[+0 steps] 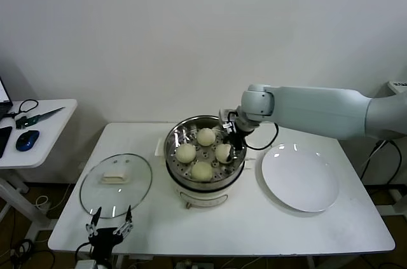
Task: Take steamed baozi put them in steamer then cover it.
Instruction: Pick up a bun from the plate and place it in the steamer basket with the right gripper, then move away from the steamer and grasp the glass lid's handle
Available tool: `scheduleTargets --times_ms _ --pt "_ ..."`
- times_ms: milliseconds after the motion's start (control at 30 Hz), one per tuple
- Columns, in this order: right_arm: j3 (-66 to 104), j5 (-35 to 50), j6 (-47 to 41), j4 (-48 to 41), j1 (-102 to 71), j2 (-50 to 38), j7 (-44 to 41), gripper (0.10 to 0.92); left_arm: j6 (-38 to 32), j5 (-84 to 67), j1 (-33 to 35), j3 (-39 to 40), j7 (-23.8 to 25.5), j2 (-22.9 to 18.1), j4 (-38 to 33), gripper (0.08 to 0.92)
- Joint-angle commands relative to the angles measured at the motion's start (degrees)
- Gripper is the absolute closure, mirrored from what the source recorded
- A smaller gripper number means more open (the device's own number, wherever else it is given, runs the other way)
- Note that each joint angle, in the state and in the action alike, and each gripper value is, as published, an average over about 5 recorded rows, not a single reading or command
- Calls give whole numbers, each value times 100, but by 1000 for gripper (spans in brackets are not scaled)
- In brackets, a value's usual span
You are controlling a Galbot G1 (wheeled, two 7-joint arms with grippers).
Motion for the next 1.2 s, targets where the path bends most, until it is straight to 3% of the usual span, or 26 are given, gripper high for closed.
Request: scheduleTargets --times_ms 33,267,467,600,767,900,1033,1200 --pt "149 -168 38 -77 -83 7 -23 337 -2 -2 2 2 -1 -6 2 177" --pt "590 487 303 -67 483 -261 -167 209 22 -42 15 -8 -5 -11 -33 177" --pt "1251 925 131 225 661 -1224 52 203 141 -190 5 -10 -9 5 -155 177" --pt "2402 917 -219 596 -99 -2319 939 203 466 -567 8 5 -41 34 -342 177" --pt "4868 1108 -31 867 -2283 -3387 2927 203 372 -420 -93 -61 -24 86 -384 177" --pt "7453 1041 612 1219 -4779 -3956 3781 203 229 -432 -155 -54 35 194 -408 177" --pt "10400 669 1015 1611 -7788 -4003 4060 203 185 -427 -232 -12 82 310 -412 177" --pt "12877 -58 1578 1957 -10654 -3213 3981 203 152 -408 -344 -9 139 479 -406 177"
